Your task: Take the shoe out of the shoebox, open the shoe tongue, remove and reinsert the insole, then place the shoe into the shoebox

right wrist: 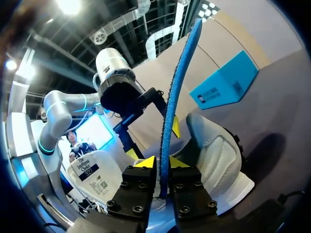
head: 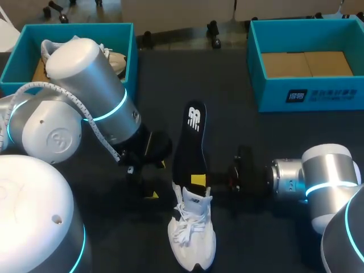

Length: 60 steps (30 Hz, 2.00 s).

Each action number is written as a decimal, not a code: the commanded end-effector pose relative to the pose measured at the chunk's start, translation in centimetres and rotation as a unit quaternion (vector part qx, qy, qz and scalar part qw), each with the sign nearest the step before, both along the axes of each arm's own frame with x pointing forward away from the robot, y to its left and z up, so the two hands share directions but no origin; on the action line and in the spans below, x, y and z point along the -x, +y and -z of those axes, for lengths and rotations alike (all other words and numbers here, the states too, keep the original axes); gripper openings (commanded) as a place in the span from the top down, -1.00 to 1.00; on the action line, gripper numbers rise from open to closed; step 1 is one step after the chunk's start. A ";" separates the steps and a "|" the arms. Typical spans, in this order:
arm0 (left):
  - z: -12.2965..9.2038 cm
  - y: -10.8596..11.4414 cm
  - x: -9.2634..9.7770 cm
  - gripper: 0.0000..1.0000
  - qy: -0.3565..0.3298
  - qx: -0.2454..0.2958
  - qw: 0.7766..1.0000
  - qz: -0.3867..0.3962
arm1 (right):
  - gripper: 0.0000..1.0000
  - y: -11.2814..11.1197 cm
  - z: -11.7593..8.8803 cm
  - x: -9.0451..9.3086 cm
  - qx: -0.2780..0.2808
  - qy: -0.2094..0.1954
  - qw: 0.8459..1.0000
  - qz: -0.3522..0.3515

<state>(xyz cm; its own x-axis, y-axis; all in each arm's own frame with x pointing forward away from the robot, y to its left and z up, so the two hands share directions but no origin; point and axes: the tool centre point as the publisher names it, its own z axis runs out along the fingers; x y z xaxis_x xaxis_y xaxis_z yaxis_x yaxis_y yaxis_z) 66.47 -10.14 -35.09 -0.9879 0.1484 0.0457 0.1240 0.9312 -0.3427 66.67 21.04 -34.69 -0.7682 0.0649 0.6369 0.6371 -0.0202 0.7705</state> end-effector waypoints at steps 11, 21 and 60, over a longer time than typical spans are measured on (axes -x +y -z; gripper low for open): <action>0.1 0.0 0.0 -1.00 0.000 0.000 1.000 0.000 | 0.52 0.7 -0.9 -0.4 0.017 -0.012 1.000 -0.005; 0.1 0.0 0.0 -1.00 0.000 0.000 1.000 0.000 | 0.48 0.3 -0.9 -0.6 0.021 -0.012 1.000 -0.001; 0.1 0.0 0.0 -1.00 0.000 0.000 1.000 0.000 | 0.58 1.7 -2.9 -3.8 0.046 -0.028 0.998 -0.037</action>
<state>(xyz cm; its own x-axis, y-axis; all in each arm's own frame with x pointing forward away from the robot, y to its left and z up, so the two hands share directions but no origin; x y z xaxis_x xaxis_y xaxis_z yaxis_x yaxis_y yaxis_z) 66.47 -10.14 -35.09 -0.9879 0.1484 0.0457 0.1241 0.9312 -0.3426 70.20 22.62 -31.67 -0.8081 0.0676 0.5852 0.5891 0.0938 0.8026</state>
